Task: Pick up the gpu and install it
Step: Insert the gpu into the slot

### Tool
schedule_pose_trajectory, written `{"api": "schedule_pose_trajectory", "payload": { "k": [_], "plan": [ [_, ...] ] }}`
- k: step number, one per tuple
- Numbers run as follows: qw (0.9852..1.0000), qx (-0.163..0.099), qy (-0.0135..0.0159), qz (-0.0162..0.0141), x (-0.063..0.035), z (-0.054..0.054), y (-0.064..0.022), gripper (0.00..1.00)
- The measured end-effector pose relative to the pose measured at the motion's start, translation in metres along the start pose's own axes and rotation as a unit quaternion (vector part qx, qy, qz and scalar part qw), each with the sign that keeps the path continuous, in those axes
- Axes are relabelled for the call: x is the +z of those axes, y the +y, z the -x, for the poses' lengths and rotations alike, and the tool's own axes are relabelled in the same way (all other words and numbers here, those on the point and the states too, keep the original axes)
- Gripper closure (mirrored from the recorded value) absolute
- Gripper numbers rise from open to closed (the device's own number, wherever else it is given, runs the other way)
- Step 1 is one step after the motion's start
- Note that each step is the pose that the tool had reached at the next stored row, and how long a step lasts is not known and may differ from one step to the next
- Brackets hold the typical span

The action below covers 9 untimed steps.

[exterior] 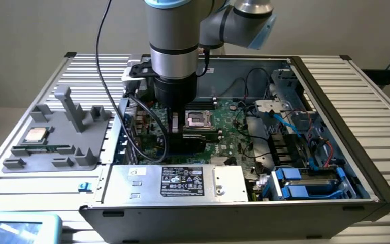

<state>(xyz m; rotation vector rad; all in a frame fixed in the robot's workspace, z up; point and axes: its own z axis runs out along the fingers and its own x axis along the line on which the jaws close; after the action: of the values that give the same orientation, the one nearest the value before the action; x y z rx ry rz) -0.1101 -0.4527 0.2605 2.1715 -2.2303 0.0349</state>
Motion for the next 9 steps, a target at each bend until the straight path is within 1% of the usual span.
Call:
{"api": "schedule_pose_trajectory", "payload": {
  "k": [7,9],
  "plan": [
    [1.0000,0.000,-0.0001,0.0000,0.0004,0.0001,0.0000,0.75],
    [1.0000,0.000,-0.0002,-0.0005,0.0012,0.0001,0.0000,0.75]
  ]
}}
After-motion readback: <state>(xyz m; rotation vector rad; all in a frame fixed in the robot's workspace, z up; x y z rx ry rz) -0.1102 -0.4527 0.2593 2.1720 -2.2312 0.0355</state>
